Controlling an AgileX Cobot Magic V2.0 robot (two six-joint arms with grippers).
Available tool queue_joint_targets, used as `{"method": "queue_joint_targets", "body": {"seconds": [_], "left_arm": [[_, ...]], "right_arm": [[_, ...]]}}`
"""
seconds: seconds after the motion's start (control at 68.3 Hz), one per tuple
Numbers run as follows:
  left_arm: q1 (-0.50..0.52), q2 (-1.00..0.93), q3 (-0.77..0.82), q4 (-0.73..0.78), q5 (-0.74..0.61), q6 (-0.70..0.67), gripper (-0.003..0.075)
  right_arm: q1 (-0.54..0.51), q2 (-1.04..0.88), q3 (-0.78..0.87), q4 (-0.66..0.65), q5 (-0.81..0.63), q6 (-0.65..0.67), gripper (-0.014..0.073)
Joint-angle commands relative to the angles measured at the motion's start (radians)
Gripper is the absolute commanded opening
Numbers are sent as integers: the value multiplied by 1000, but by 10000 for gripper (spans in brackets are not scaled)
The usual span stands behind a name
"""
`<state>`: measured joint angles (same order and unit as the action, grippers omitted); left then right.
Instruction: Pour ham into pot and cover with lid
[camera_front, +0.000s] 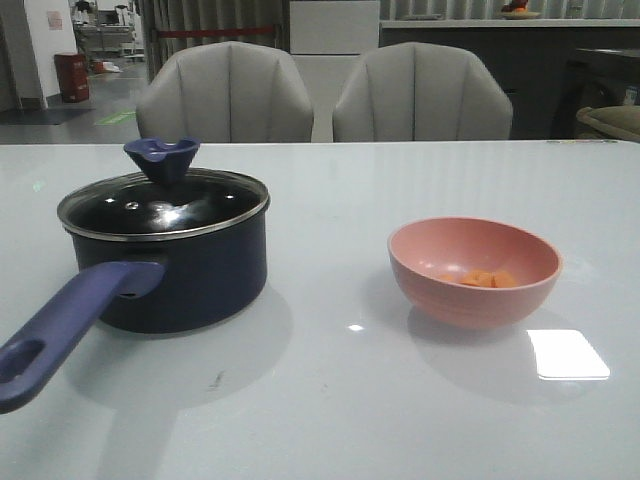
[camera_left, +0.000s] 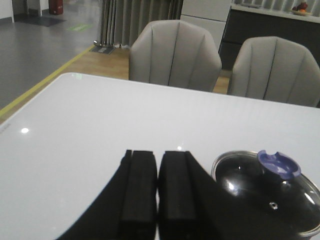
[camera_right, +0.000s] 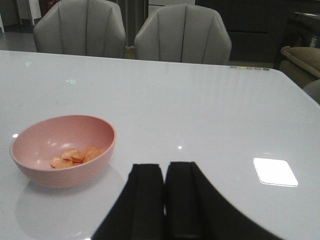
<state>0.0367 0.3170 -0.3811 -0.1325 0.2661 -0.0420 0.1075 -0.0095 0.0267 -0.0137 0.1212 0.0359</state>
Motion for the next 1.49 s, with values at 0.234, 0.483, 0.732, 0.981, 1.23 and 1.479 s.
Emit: {"method": "queue_joint_targets", "body": {"seconds": [0.234, 0.483, 0.732, 0.981, 1.23, 1.479], "left_arm": [[-32, 68, -40, 42, -16, -5, 438], [-63, 145, -88, 60, 33, -5, 657], [-123, 401, -361, 38, 253, -5, 658], [-237, 722, -614, 25, 384, -5, 658], [-359, 1056, -877, 31, 467, -39, 657], [-454, 1301, -1140, 152, 637, -168, 657]], "right_arm": [[-4, -21, -5, -9, -80, -6, 150], [-4, -21, -5, -9, -80, -6, 150], [-4, -21, -5, -9, -80, -6, 150], [-4, -21, -5, -9, -80, -6, 150], [-4, -21, -5, -9, -80, -6, 150], [-4, -21, -5, -9, -80, -6, 150]]}}
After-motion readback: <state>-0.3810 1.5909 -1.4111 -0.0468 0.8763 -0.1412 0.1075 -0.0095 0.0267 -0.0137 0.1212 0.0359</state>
